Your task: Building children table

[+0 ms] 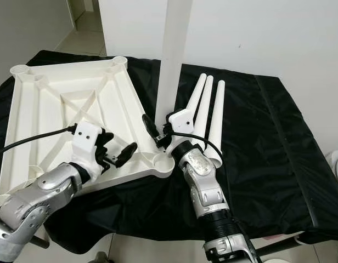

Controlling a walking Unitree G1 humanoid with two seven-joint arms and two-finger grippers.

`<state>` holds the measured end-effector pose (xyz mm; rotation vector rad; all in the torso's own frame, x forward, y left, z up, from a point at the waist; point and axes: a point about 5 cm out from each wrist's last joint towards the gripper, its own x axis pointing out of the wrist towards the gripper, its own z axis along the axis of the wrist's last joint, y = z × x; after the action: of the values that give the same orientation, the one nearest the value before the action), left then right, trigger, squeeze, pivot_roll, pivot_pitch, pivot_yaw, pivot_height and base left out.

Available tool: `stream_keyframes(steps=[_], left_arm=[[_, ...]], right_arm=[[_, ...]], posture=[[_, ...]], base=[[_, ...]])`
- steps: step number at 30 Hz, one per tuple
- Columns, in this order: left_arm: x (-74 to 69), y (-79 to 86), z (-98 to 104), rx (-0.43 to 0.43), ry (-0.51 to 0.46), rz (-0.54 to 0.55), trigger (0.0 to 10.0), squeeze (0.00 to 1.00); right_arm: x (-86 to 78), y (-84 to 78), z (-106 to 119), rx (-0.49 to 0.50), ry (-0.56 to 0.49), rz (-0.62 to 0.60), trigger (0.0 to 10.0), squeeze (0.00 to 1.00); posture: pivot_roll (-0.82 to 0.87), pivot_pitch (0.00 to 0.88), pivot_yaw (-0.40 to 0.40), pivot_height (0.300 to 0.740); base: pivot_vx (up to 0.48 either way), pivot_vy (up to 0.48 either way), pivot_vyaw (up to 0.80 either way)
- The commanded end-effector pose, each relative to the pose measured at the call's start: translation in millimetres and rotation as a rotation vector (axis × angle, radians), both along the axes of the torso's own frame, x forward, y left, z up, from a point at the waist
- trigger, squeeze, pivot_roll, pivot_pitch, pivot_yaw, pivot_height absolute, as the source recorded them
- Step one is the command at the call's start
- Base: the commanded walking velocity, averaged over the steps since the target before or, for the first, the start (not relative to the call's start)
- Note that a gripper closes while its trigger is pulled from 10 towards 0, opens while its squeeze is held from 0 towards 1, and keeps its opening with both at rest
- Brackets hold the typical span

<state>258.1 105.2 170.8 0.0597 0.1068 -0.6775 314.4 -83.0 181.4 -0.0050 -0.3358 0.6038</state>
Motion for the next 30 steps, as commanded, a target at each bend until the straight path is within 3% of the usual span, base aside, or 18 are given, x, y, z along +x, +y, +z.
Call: stream_keyframes(steps=[1,12,13,20,22,26,30], left_arm=[[-15.1,-12.1,-3.8,0.007,0.040,-0.326,10.0,0.00],[-9.5,-1.8,1.9,0.007,0.017,-0.286,10.0,0.00],[-8.9,-2.2,0.9,0.018,0.017,-0.293,10.0,0.00],[-7.5,-2.9,-6.2,0.078,0.013,-0.314,10.0,0.00],[-4.1,-2.0,-6.2,0.089,0.002,-0.304,10.0,0.00],[10.3,4.5,0.9,0.064,-0.048,-0.207,10.0,0.00],[23.5,11.1,5.2,0.050,-0.078,-0.098,10.0,0.00]], right_arm=[[-0.4,-2.5,-5.8,-0.012,0.023,0.002,10.0,0.00],[-20.5,-20.2,-40.6,-0.093,0.128,-0.042,10.0,0.00],[-23.6,-20.1,-38.6,-0.045,0.123,-0.033,10.0,0.00],[-21.3,-19.9,-24.7,0.021,0.094,-0.038,10.0,0.00],[-19.8,-23.8,-16.0,0.081,0.071,-0.068,10.0,0.00],[-18.5,-34.8,-0.1,0.148,-0.001,-0.170,10.0,0.00],[-18.9,-40.0,3.8,0.144,-0.031,-0.229,10.0,0.00]], posture=[[0.11,0.096,-0.060,0.740],[0.11,0.092,-0.061,0.740],[0.10,0.093,-0.058,0.740],[0.09,0.088,-0.046,0.740],[0.08,0.085,-0.045,0.740],[0.08,0.083,-0.043,0.740],[0.08,0.081,-0.042,0.740]], base=[[0.000,0.000,0.00],[0.000,0.000,0.00],[0.000,0.000,0.00],[0.000,0.000,0.00],[0.000,0.000,0.00],[0.000,0.000,0.00],[0.000,0.000,0.00]])
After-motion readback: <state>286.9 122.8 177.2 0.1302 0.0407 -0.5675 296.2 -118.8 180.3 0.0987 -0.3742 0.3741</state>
